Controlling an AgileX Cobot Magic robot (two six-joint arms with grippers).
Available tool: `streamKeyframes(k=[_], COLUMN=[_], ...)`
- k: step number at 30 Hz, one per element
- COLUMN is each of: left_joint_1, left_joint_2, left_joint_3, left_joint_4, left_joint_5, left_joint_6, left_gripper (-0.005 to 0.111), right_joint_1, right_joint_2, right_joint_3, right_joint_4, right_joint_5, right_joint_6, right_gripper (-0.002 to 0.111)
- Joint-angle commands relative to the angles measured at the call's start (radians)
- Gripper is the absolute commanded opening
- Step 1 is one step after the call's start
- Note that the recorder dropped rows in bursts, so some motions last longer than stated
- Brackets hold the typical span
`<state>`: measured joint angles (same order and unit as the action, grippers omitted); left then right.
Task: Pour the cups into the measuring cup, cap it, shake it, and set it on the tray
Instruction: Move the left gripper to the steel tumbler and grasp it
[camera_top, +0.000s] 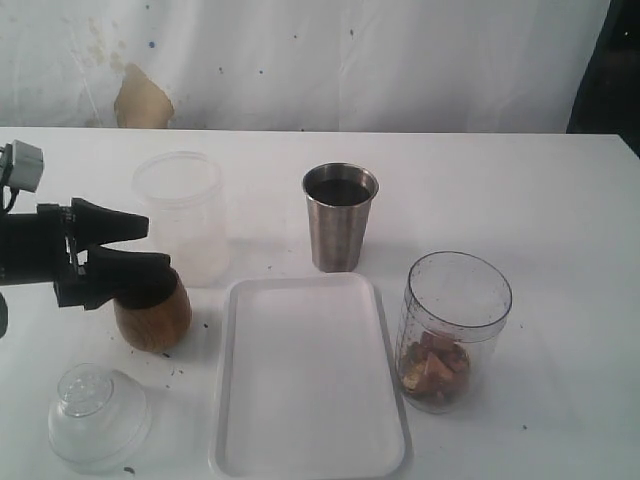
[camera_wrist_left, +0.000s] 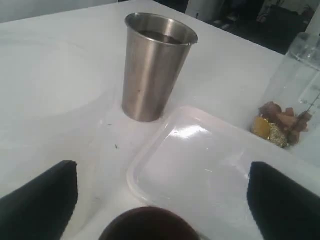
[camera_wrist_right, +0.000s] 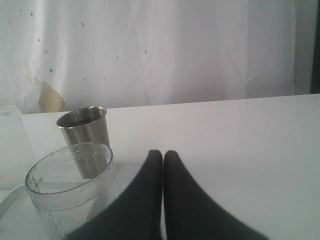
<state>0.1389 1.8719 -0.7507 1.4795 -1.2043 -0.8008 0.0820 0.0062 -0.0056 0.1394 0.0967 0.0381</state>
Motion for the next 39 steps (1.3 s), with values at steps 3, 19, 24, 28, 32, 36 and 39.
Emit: streamKeyframes(k=[3, 19, 24, 28, 32, 36, 39], left_joint_1=[0.006, -0.546, -0.758, -0.790, -0.790, -0.790, -0.790], left_joint_2=[-0.087, -0.307, -0.202, -0.101, -0.029, 0.032, 0.075], left_joint_3=[-0.002, 0.019, 0.030, 0.030, 0.018, -0.023, -0.069], left_joint_4=[0.000, -0.304, -1.036, -1.159, -1.202, -1.213, -1.209], left_joint_5=[-0.017, 0.558, 0.533, 0.398, 0.355, 0.360, 0.360], left_joint_6=[-0.133, -0.128, 0.427, 0.547, 0.543, 0.543, 0.543], left_gripper=[0.049, 0.000, 0.000, 0.013, 0.046, 0.074, 0.087], right_joint_1=[0.007, 0.007, 0.007, 0.007, 0.007, 0.007, 0.007], right_joint_2=[-0.006, -0.006, -0.006, -0.006, -0.006, -0.006, -0.006], right_joint_3=[0.006, 0.006, 0.006, 0.006, 0.006, 0.006, 0.006], right_joint_4=[-0.001, -0.001, -0.001, -0.001, -0.001, -0.001, -0.001], right_joint_5=[-0.008, -0.008, -0.008, -0.008, -0.008, -0.008, -0.008], right_joint_6=[0.001, 0.001, 0.001, 0.001, 0.001, 0.001, 0.001], right_gripper=[0.000, 0.000, 0.000, 0.000, 0.000, 0.000, 0.000])
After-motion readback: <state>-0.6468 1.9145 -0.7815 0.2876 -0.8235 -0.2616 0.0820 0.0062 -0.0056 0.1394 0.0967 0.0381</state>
